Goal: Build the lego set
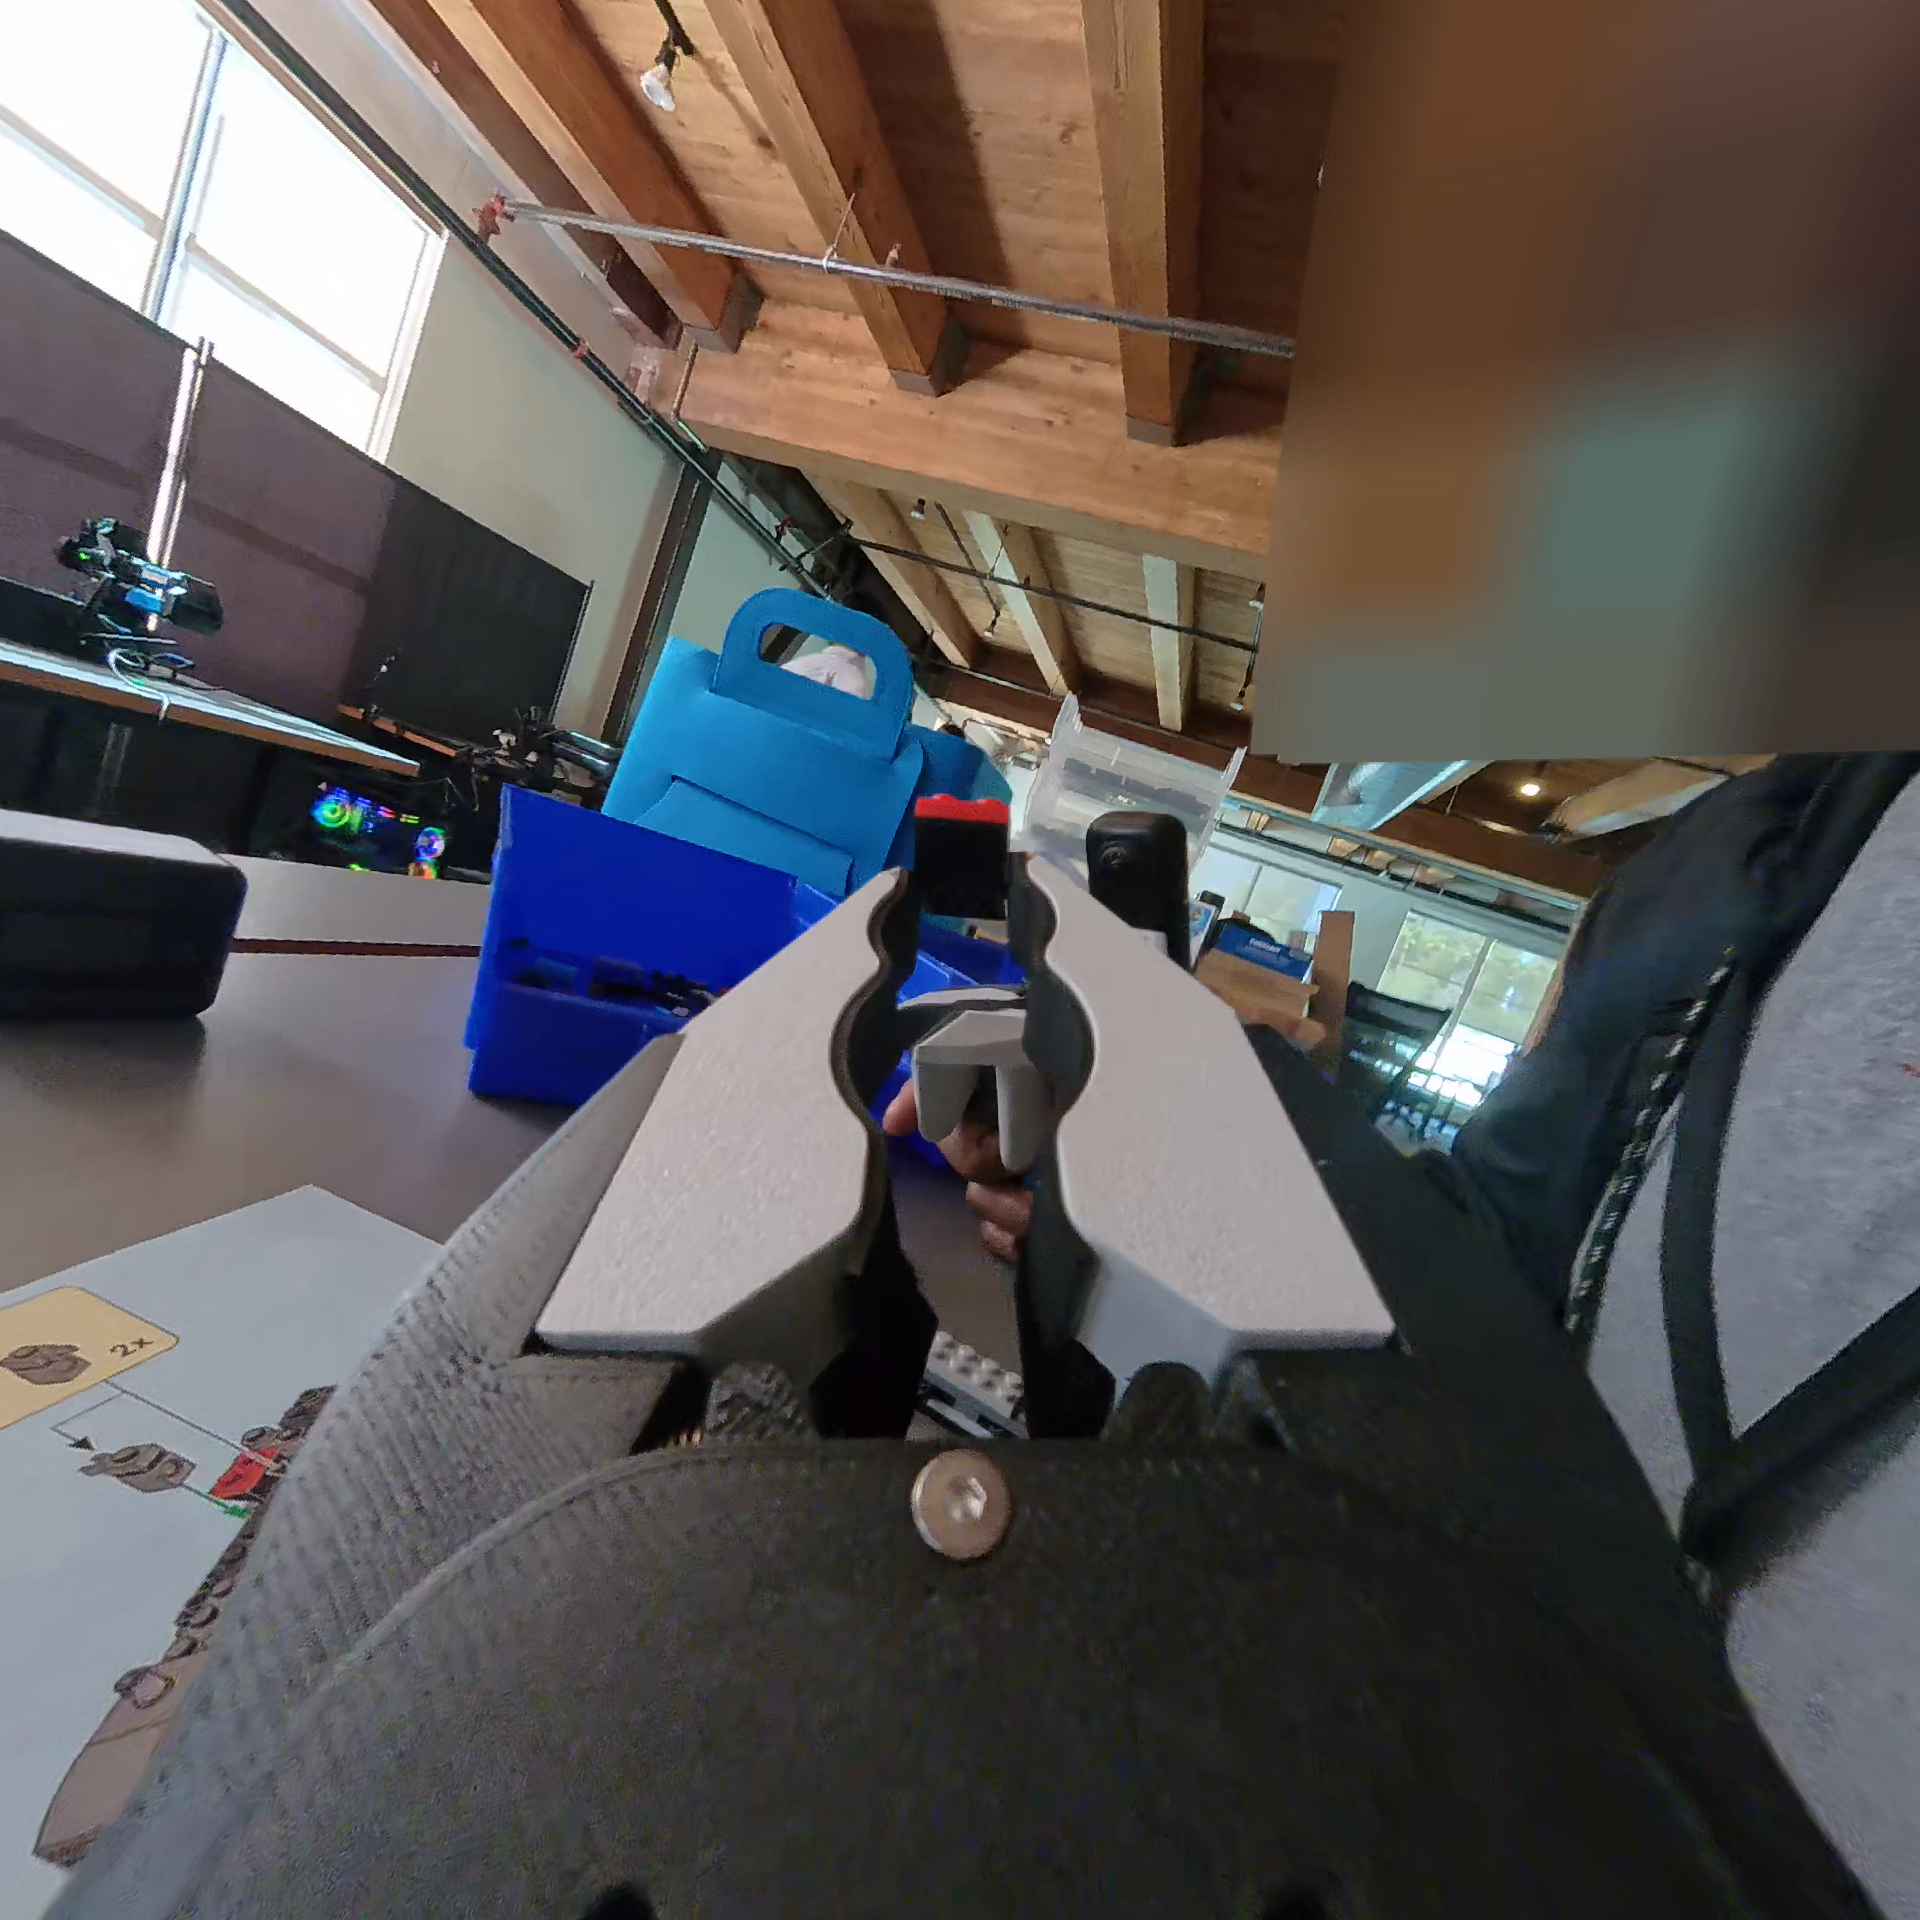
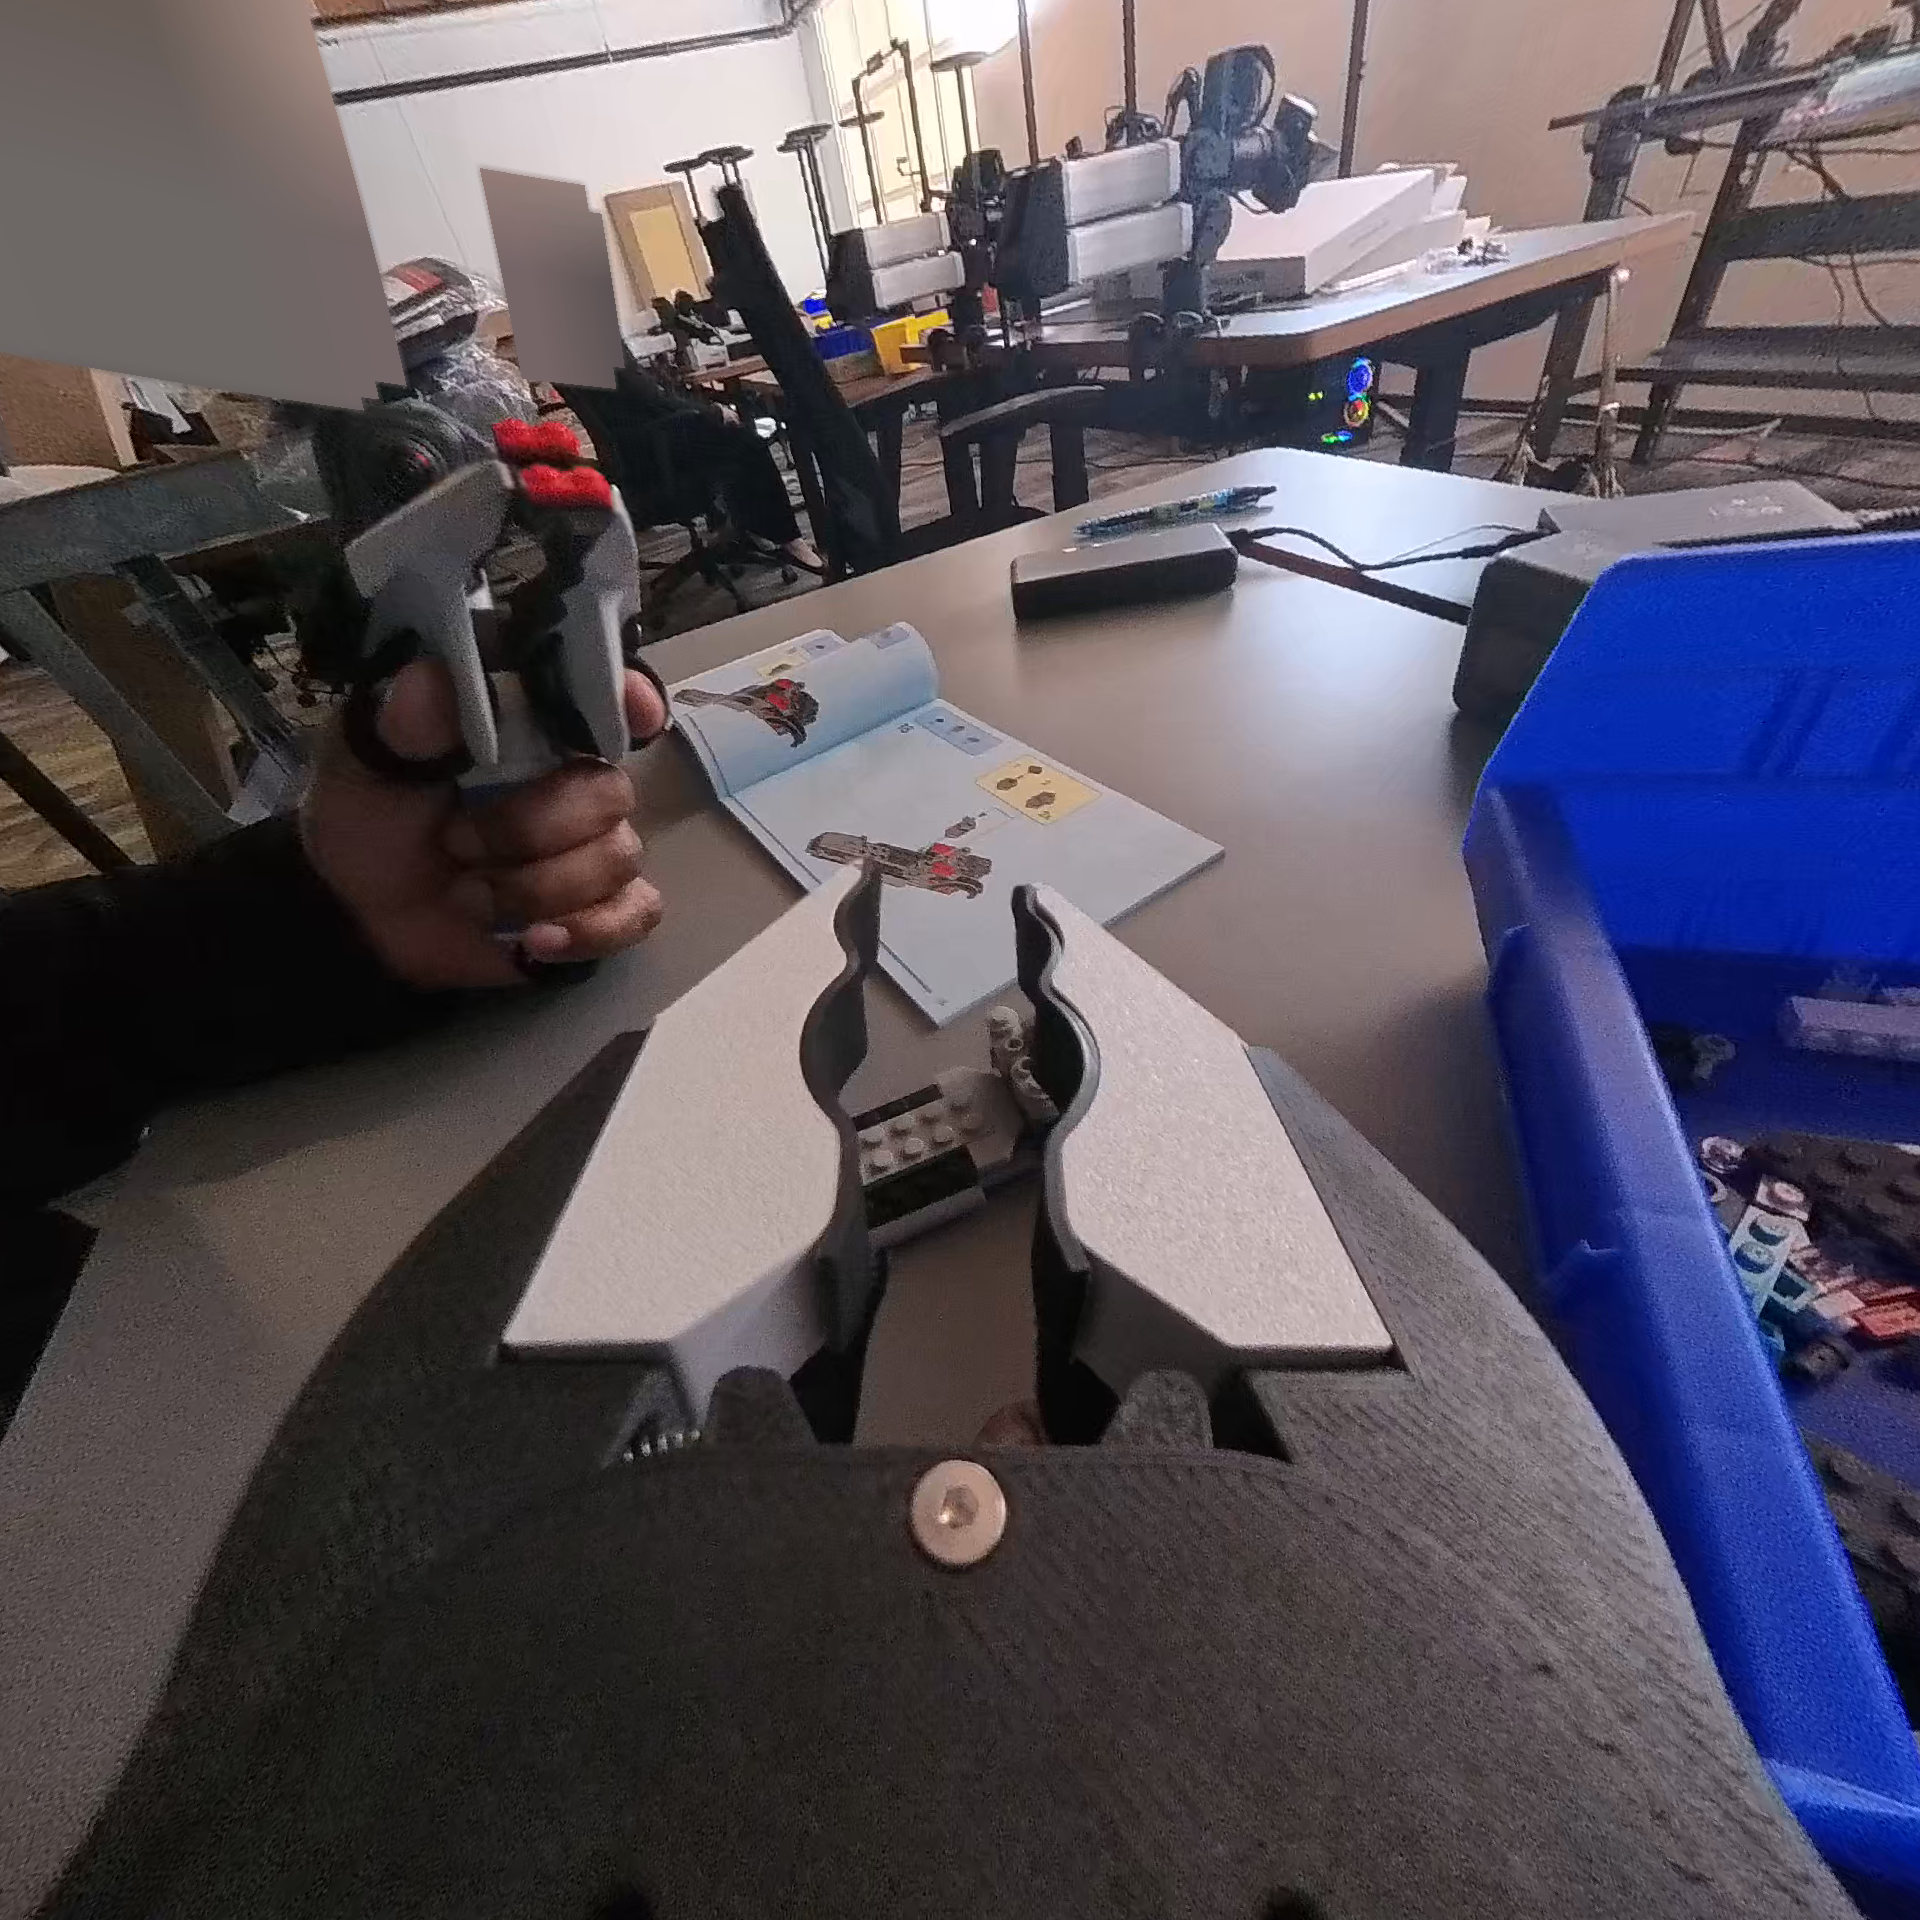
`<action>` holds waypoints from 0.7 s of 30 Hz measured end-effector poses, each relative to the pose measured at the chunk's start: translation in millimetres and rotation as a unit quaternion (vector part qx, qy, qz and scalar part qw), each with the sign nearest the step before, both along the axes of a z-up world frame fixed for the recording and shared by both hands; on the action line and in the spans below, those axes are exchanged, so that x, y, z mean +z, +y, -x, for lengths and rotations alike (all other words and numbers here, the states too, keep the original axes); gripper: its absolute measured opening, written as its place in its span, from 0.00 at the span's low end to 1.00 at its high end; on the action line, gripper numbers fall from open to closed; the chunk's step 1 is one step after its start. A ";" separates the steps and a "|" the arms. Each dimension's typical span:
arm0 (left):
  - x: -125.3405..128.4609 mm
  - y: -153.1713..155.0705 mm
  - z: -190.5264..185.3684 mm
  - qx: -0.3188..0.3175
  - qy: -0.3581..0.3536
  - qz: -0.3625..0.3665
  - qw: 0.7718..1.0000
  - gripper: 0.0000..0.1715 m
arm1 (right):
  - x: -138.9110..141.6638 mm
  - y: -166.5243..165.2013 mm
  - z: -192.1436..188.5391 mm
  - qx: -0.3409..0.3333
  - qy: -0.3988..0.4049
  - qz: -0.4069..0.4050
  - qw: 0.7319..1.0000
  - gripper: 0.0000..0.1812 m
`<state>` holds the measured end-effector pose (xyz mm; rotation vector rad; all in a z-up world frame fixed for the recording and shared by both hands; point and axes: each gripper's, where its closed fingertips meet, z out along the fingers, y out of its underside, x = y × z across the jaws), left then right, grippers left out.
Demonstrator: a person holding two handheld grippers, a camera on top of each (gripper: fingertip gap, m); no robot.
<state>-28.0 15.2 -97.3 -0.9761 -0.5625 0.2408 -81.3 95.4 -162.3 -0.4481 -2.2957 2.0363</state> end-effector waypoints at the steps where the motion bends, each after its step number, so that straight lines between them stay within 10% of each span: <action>1: -0.1 3.0 1.1 0.004 0.002 0.007 1.000 0.10 | 1.4 0.1 -0.7 0.001 0.005 0.003 1.000 0.15; 13: 18.4 71.9 73.0 -0.071 0.058 0.068 0.993 0.10 | 36.5 9.6 1.9 -0.019 0.096 0.089 0.991 0.16; 21: 2.1 92.8 53.3 -0.138 0.045 0.084 0.986 0.10 | 53.9 17.5 -1.9 -0.025 0.103 0.123 0.987 0.18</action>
